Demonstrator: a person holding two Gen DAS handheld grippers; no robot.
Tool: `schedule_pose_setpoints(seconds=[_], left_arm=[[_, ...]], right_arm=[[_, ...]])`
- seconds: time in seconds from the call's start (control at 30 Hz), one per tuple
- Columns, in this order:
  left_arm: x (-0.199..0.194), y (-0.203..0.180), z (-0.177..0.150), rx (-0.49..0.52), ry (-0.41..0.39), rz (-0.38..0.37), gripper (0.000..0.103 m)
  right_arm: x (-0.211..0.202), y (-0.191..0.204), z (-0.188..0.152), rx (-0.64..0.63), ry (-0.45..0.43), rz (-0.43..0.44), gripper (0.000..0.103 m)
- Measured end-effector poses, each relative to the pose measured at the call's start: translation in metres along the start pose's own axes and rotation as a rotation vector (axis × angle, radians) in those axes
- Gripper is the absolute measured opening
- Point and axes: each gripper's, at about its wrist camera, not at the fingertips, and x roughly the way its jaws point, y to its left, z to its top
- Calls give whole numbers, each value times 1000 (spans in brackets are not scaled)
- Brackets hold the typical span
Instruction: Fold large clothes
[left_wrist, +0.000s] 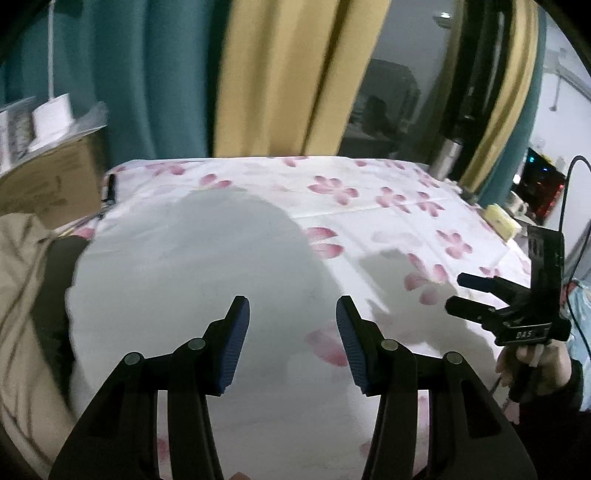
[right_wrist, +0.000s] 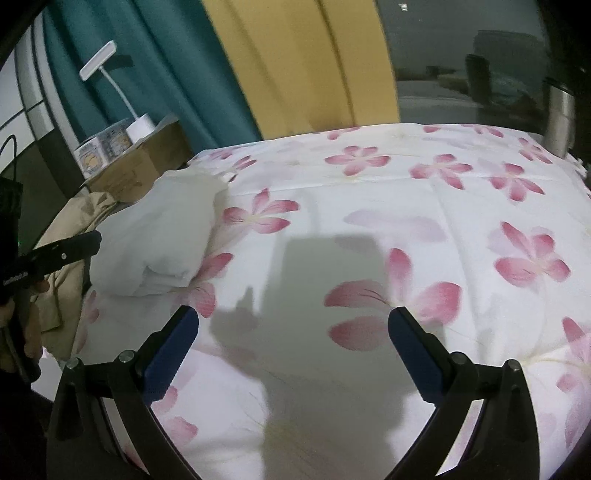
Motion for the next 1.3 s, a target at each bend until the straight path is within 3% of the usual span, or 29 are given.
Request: schedule_pose_setpoints(seconds=[0.2, 0.43, 0.57, 0.77, 1.3], left_arm=[[8, -33, 6, 40, -9, -58, 52], [14, -53, 10, 42, -24, -56, 52], [9, -62, 16, 51, -65, -73, 71], [-4, -77, 29, 76, -133, -106, 78], [-46, -113, 57, 163, -270, -101, 80]], right_arm=[[-21, -18, -7, 51, -28, -48, 101], [-53, -37, -11, 101, -74, -126, 101], [-68, -43, -10, 112, -97, -160, 101], [-90, -47, -5, 103, -136, -204, 101], [-160, -45, 17, 70, -256, -309, 101]])
